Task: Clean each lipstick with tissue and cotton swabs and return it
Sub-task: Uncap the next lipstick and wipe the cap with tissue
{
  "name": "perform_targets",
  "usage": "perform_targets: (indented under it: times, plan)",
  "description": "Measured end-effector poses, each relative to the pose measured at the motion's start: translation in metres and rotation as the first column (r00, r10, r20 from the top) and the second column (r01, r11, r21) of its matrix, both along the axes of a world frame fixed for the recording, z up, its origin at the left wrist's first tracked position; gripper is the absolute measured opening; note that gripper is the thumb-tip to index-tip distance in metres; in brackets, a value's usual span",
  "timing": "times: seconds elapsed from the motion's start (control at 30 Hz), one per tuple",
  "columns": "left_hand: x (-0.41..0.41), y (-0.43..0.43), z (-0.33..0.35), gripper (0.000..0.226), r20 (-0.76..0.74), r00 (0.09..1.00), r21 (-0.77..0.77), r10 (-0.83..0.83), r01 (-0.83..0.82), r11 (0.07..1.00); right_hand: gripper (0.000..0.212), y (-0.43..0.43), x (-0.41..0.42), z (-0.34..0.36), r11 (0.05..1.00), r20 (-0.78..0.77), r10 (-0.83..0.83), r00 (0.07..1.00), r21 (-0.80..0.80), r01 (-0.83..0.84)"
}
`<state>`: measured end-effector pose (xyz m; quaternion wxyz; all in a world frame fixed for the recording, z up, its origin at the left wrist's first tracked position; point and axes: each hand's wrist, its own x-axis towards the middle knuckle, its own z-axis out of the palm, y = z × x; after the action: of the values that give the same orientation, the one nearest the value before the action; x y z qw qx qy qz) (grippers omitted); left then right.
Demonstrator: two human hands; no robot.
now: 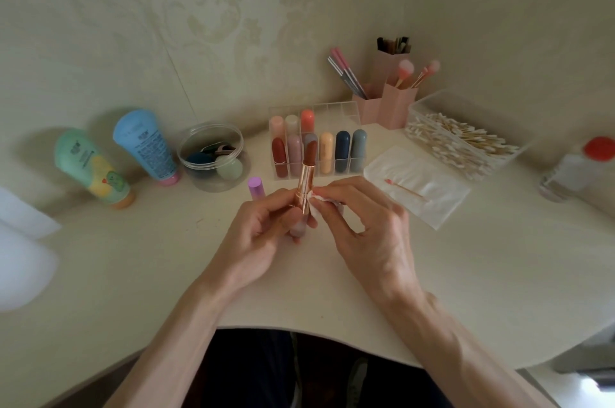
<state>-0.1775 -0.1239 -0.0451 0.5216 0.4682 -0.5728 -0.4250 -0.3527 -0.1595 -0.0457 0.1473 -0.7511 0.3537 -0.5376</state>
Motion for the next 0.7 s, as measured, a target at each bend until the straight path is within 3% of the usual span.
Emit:
perform_targets:
  times: [0.2,0.57,0.7]
  plan:
    - [-0.002,-0.001,0.001,0.021,-0.012,1.000,0.032,0.002,-0.001,0.999,0.009,-0.007,-0.003,-0.003,0.999,-0.060,-0.008,0.998,-0.031,0.006]
    - [-0.015,-0.012,0.009,0.023,-0.121,0.960,0.065,0.252,-0.246,0.967,0.005,-0.015,-0.018,0.002,0.973,0.031,-0.215,0.976,0.096,0.211]
    - [-0.026,-0.028,0.010,0.023,0.045,0.939,0.006,0.340,-0.341,0.940,0.007,-0.019,-0.023,0.001,0.956,-0.033,-0.243,0.969,0.163,0.246]
